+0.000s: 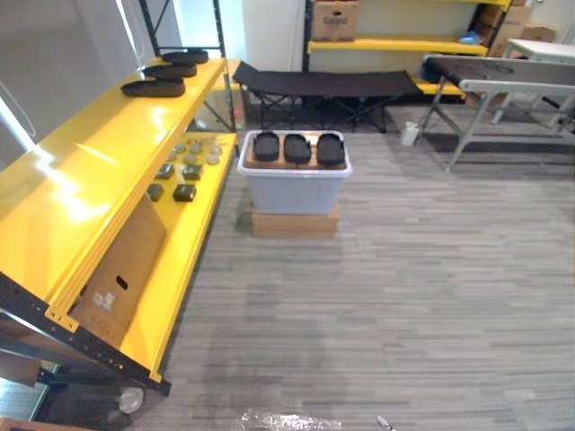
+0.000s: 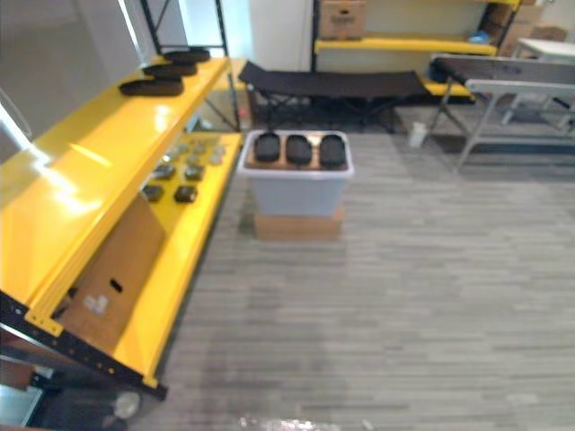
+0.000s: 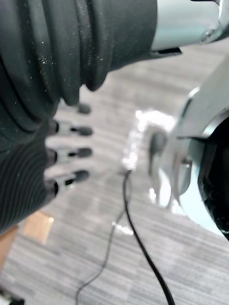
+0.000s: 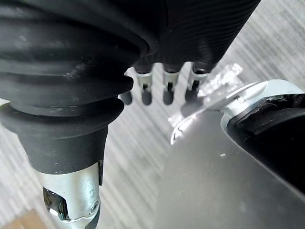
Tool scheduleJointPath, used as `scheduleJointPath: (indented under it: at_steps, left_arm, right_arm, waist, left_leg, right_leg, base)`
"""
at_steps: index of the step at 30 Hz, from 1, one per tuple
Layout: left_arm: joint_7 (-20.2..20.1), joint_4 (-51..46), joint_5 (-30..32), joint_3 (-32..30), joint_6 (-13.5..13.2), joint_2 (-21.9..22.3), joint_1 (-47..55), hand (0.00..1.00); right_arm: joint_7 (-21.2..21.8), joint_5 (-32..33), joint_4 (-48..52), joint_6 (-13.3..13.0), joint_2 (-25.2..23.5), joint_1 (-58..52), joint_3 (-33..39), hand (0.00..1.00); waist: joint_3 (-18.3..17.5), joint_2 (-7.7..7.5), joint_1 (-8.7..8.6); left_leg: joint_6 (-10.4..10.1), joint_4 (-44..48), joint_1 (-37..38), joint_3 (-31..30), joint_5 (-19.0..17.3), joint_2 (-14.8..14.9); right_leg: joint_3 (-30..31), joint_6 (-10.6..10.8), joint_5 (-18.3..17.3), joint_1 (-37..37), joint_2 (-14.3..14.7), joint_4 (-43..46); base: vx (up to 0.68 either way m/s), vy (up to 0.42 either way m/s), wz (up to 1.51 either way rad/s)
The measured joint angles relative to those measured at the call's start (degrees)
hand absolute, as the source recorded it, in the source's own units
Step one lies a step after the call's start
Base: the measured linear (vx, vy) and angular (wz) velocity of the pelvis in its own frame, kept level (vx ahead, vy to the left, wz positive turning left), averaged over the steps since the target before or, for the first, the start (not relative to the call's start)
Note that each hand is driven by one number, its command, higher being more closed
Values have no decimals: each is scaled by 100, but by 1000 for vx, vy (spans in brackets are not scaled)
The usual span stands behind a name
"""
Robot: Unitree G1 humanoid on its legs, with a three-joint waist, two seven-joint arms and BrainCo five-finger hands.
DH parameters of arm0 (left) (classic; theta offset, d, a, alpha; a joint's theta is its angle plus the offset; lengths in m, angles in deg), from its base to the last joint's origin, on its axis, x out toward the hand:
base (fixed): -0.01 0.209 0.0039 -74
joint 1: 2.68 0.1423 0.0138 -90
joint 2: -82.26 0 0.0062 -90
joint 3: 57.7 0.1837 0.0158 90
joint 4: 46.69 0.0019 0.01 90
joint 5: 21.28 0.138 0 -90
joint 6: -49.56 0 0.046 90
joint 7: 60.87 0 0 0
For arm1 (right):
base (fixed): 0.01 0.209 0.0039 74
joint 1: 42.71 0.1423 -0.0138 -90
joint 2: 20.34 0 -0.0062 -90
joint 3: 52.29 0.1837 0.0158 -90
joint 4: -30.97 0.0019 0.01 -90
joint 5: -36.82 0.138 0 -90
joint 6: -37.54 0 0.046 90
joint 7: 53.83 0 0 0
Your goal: Walk over and take plastic housings, then place them on the shelf
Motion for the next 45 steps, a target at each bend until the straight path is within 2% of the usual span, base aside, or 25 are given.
scheduleJointPath:
  at_steps: [7, 12, 13, 14, 15, 18, 21, 23, 25, 26, 27, 28, 29, 30, 31, 33, 34, 35, 36, 37, 38, 39, 40, 43, 45]
  left_arm:
    - [-4, 17, 41, -4, -5, 6, -3, 0]
    - [-4, 24, 213, -5, -8, 4, -22, 0]
    - [-6, 26, 219, -3, 3, 23, -61, 0]
    - [-16, 35, 271, -2, 19, 9, -101, 0]
    - [-16, 37, 286, -4, 23, -6, -105, 0]
    - [-51, 160, 432, -25, 77, -31, -239, 0]
    - [-84, 178, 419, -283, 127, -8, -241, 0]
    - [-78, 160, 399, -517, 129, 31, -238, 0]
    - [-52, 56, 262, -684, 122, 162, -217, 0]
    - [-55, -26, 188, -696, 114, 230, -156, 0]
    - [-63, -48, 146, -804, 115, 227, -187, 0]
    - [-35, -73, -46, -994, 124, 250, -241, 0]
    - [-2, -72, -93, -1057, 124, 304, -270, 0]
    - [-3, -73, -95, -1069, 124, 323, -277, 0]
    - [-6, -93, -90, -1067, 126, 368, -276, 0]
    - [-45, -188, -60, -1049, 122, 407, -246, 0]
    - [-60, -207, -24, -1039, 118, 415, -234, 0]
    - [-68, -195, -11, -1039, 115, 416, -194, 0]
    - [-69, -187, 10, -1038, 111, 427, -176, 0]
    - [-81, -130, 47, -1043, 94, 504, -54, 0]
    - [-90, -122, 66, -1059, 64, 455, 0, 0]
    - [-136, -133, 255, -1057, -19, 341, -8, 0]
    - [-176, -147, 272, -1057, -54, 294, -54, 0]
    - [-230, -123, 417, -1063, -97, 288, -40, 0]
    - [-256, -121, 540, -1068, -124, 299, 20, 0]
  right_arm:
    - [0, -15, -31, -133, 2, 3, 3, 0]
    - [-21, 10, -11, -303, -28, -2, 76, 0]
    - [6, 48, 12, -331, -17, 4, 133, 0]
    - [20, 121, 60, -364, -12, -26, 156, 0]
    - [22, 139, 61, -366, -32, -25, 161, 0]
    - [58, 114, 59, -340, -120, -151, 205, 0]
    - [69, -5, 55, -270, -195, -369, 404, 0]
    - [77, -26, 35, -146, -287, -501, 524, 0]
    - [108, -46, 29, -68, -173, -538, 629, 0]
    - [92, -114, 29, -69, -90, -507, 641, 0]
    - [90, -127, 28, -67, -71, -463, 663, 0]
    - [91, -171, 64, -102, -20, -359, 667, 0]
    - [83, -236, 47, -147, 38, -269, 663, 0]
    - [82, -241, 9, -163, 58, -230, 662, 0]
    - [86, -240, -1, -252, 72, -156, 658, 0]
    - [98, -235, 15, -408, 92, 128, 640, 0]
    - [94, -238, 47, -512, 91, 348, 614, 0]
    - [94, -236, 157, -585, 97, 479, 607, 0]
    - [95, -234, 220, -602, 98, 512, 597, 0]
    - [96, -221, 265, -615, 80, 501, 501, 0]
    - [97, -218, 264, -607, 33, 499, 415, 0]
    - [110, -217, 283, -605, -20, 523, 210, 0]
    - [115, -214, 284, -599, -30, 582, 205, 0]
    - [109, -217, 299, -573, -5, 682, 212, 0]
    - [110, -219, 292, -488, -16, 680, 209, 0]
  waist:
    - [-3, -6, -7]
    - [91, -66, -13]
    - [156, 36, -23]
    - [205, 70, -83]
    - [214, 44, -120]
    - [256, -17, -182]
    - [264, -53, -290]
    - [267, -62, -307]
    - [155, 145, -366]
    - [41, 261, -339]
    - [36, 294, -306]
    - [106, 297, -306]
    - [237, 370, -300]
    - [305, 392, -265]
    - [337, 373, -160]
    - [338, 373, 13]
    - [342, 376, 86]
    - [355, 392, 165]
    - [407, 454, 196]
    - [437, 476, 292]
    - [441, 404, 313]
    - [449, 170, 308]
    - [498, 87, 323]
    - [522, 47, 345]
    - [506, 27, 362]
  left_leg:
    - [36, 1, -62, 34, -27, -12]
    - [133, 2, -84, 20, -169, -72]
    - [199, 8, 3, 24, -221, -11]
    - [196, 6, 28, 15, -252, 72]
    - [174, 5, 40, 11, -270, 113]
    - [31, 8, 180, 24, -403, 320]
    - [-199, 118, 396, -3, -677, 395]
    - [-390, 683, 377, -22, -1168, 474]
    - [-585, 1373, 269, -56, -1789, 840]
    - [-679, 2050, 66, -108, -1911, 1092]
    - [-707, 2743, -241, -144, -1910, 1224]
    - [-832, 4384, -950, -131, -1666, 1542]
    - [-780, 5555, -1375, 4, -1695, 1881]
    - [-726, 5830, -1475, 46, -1731, 1941]
    - [-687, 5821, -1687, 63, -1758, 1788]
    - [-663, 5030, -2144, 87, -1767, 1327]
    - [-688, 4064, -2473, 110, -1630, 999]
    - [-684, 2926, -2615, 82, -1089, 790]
    - [-629, 2459, -2626, 17, -710, 764]
    - [-405, 2307, -2469, 21, 106, 752]
    - [-54, 2311, -2394, 44, 87, 644]
    - [60, 2293, -2381, 38, -39, 435]
    - [92, 2297, -2398, 35, -100, 362]
    - [180, 2345, -2265, 40, -379, 276]
    - [294, 2175, -1923, 59, -559, 204]
  right_leg:
    - [19, -10, -64, -138, -22, 128]
    - [45, 103, -643, -904, -339, 1768]
    - [49, 81, -701, -1268, -390, 2472]
    - [84, -79, -873, -1513, -363, 2685]
    - [126, -75, -910, -1631, -319, 2694]
    - [231, -4, -800, -2053, -119, 2256]
    - [517, -51, -378, -2171, -19, 1749]
    - [622, -188, -349, -2121, -6, 1747]
    - [584, -316, -263, -2156, 220, 2164]
    - [506, -481, -437, -2075, 451, 2126]
    - [497, -511, -497, -2000, 507, 2120]
    - [427, -594, -529, -1725, 563, 1971]
    - [360, -641, -518, -1207, 707, 1670]
    - [343, -649, -520, -876, 735, 1496]
    - [341, -661, -527, -402, 692, 1188]
    - [430, -669, -535, -69, 539, 884]
    - [522, -627, -561, 11, 434, 763]
    - [631, -456, -680, 72, 372, 698]
    - [686, -417, -747, 166, 401, 678]
    - [852, -339, -913, 392, 434, 670]
    - [911, -379, -999, 477, 357, 671]
    - [929, -449, -1048, 495, 181, 721]
    - [932, -396, -996, 470, 123, 775]
    - [955, -240, -751, 440, 48, 1094]
    - [1092, -204, -732, 105, -76, 2097]
  base:
    - [14, -3, -1]
    - [6, 50, -4]
    - [26, 68, -11]
    - [38, 50, -6]
    - [35, 24, 5]
    - [107, -28, 1]
    - [277, -100, 7]
    - [322, -160, 5]
    - [442, -227, 10]
    - [464, -193, 6]
    - [501, -207, 6]
    - [499, -228, 17]
    - [506, -216, 24]
    - [611, -164, 23]
    - [563, -82, -2]
    - [443, 4, -29]
    - [361, 114, -54]
    - [360, 142, -54]
    - [393, 181, -56]
    - [334, 162, -34]
    - [529, 224, -5]
    - [435, 171, 27]
    - [411, 156, 30]
    - [349, 141, 11]
    - [278, 127, -14]
